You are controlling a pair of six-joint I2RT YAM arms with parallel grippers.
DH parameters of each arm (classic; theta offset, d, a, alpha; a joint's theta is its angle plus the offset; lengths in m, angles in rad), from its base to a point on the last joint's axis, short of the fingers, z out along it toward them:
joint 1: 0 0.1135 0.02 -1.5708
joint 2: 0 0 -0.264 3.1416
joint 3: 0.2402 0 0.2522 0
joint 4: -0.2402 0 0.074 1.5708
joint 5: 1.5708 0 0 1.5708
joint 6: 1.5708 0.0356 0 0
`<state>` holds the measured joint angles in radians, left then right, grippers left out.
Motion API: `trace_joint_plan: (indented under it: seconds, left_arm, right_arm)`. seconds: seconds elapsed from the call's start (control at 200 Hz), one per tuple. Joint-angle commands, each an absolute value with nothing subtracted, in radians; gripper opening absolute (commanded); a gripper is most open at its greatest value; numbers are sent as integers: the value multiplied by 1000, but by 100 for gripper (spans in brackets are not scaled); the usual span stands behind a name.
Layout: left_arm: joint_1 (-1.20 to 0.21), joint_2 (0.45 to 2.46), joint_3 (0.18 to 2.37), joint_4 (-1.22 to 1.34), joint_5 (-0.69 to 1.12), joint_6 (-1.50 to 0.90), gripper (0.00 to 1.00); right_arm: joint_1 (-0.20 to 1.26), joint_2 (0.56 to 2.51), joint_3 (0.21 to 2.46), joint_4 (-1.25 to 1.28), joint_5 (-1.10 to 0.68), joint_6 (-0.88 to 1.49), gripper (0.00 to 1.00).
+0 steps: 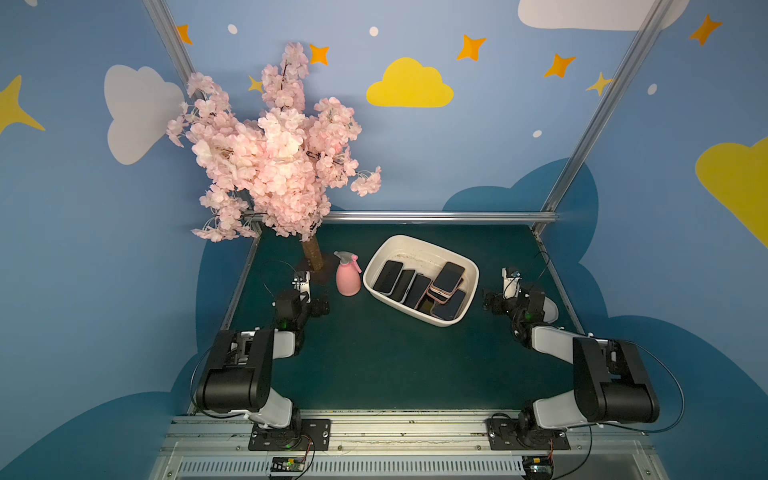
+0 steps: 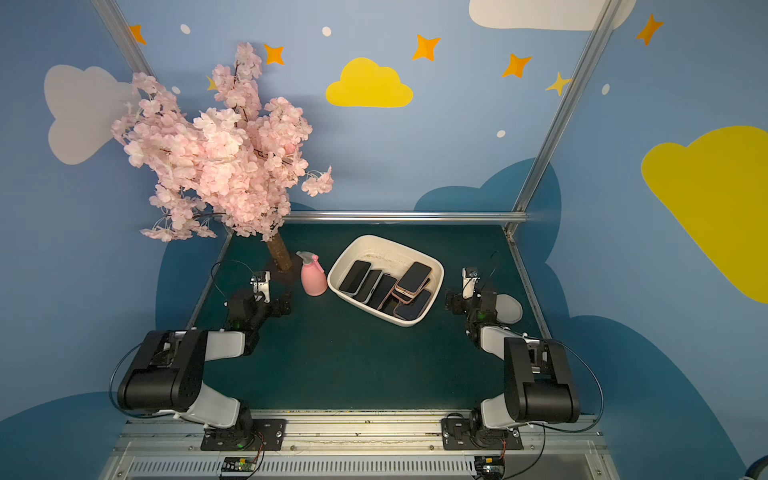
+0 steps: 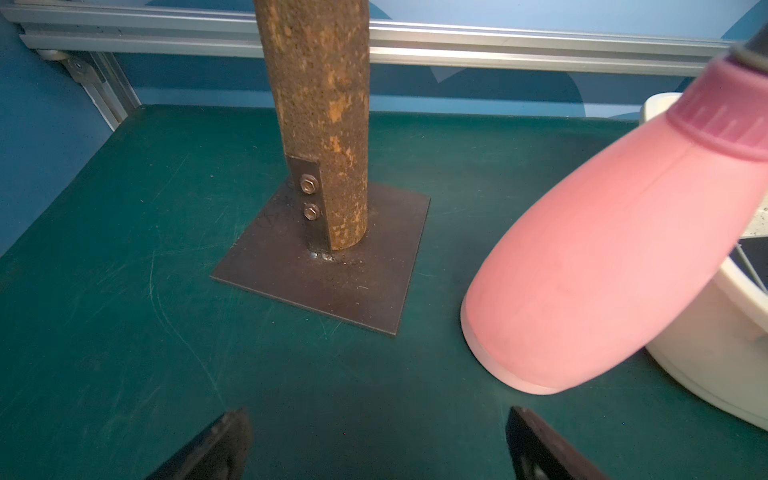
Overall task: Take the phone out of the storage box
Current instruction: Adjust the storage box at the center of the board.
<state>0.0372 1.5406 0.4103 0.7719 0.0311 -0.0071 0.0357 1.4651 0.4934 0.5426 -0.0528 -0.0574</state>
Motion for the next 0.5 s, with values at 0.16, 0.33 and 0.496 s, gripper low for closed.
trace_joint_plan:
  seconds: [0.16, 0.33, 0.496]
  left_arm:
    - [36, 1537, 411, 791, 42, -2, 100]
    - [34, 1488, 483, 671, 72, 12, 100]
    - [39, 1467, 717, 170, -41, -42, 100]
  right_arm:
    - [30, 1470, 495, 551, -56, -59, 98]
    - [37, 1432, 545, 447, 85, 9, 99]
    - [15, 1443, 792, -27, 146, 152, 99]
